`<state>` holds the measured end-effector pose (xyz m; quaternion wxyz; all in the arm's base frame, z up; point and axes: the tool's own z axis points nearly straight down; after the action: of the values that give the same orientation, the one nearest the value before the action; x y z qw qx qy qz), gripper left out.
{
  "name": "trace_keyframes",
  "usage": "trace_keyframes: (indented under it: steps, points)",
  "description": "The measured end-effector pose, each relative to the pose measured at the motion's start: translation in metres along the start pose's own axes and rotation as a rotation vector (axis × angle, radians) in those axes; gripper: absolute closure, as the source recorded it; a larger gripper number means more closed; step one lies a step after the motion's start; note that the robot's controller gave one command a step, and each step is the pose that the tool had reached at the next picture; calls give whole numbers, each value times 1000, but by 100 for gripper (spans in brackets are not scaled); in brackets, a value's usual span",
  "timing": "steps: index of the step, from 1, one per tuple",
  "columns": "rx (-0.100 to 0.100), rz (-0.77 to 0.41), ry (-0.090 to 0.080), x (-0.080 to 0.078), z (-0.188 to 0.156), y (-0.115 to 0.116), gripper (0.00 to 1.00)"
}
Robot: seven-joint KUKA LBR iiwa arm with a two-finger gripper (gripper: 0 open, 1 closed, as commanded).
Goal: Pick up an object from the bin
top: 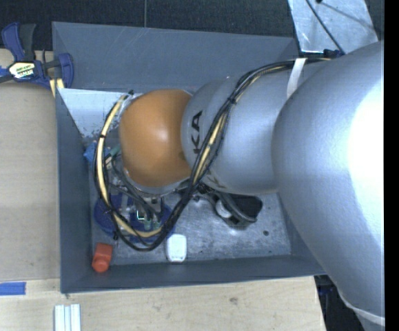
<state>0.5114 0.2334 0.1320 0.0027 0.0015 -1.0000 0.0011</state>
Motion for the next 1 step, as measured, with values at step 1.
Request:
trace_keyframes:
  steps: [1]
  points:
    - [-3, 178, -4, -21, 62, 2, 0]
